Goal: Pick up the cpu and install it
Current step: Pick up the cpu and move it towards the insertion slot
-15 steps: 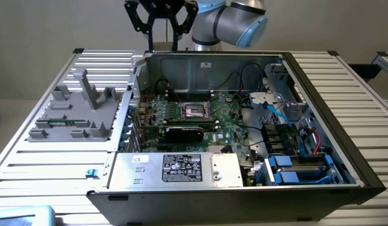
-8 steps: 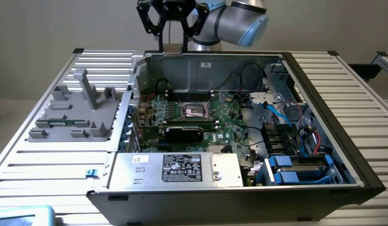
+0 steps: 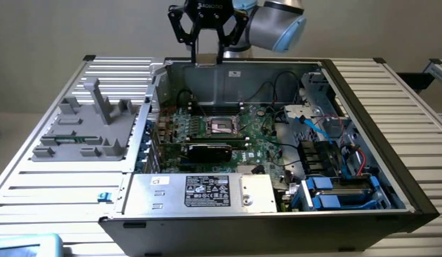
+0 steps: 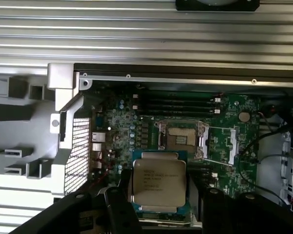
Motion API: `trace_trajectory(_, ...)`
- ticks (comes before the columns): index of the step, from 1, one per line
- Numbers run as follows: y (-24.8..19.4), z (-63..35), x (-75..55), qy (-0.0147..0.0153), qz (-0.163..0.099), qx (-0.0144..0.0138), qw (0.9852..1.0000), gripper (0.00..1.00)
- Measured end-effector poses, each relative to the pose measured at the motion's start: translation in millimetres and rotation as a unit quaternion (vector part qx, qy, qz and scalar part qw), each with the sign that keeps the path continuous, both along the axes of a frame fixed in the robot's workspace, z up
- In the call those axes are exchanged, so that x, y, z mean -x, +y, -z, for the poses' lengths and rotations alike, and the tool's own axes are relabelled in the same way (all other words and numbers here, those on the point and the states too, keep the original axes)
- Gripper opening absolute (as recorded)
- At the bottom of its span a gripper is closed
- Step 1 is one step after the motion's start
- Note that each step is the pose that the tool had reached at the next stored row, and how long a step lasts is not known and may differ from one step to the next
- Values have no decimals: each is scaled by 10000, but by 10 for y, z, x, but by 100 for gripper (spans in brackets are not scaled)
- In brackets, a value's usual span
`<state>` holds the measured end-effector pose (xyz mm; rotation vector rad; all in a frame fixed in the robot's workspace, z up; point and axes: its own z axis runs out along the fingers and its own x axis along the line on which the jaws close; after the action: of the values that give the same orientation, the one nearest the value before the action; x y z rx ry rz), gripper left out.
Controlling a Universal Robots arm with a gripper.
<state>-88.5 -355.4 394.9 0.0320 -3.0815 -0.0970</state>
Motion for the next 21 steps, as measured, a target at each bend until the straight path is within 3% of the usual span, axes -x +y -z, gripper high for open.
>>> trace_trajectory(4, 11, 45, -92, 0, 23, -5, 10000, 54)
trace_trajectory(12, 36, 148, -177, 0, 99, -45, 9999, 54)
trace_trajectory(21, 157, 224, -231, 0, 140, -46, 9999, 54)
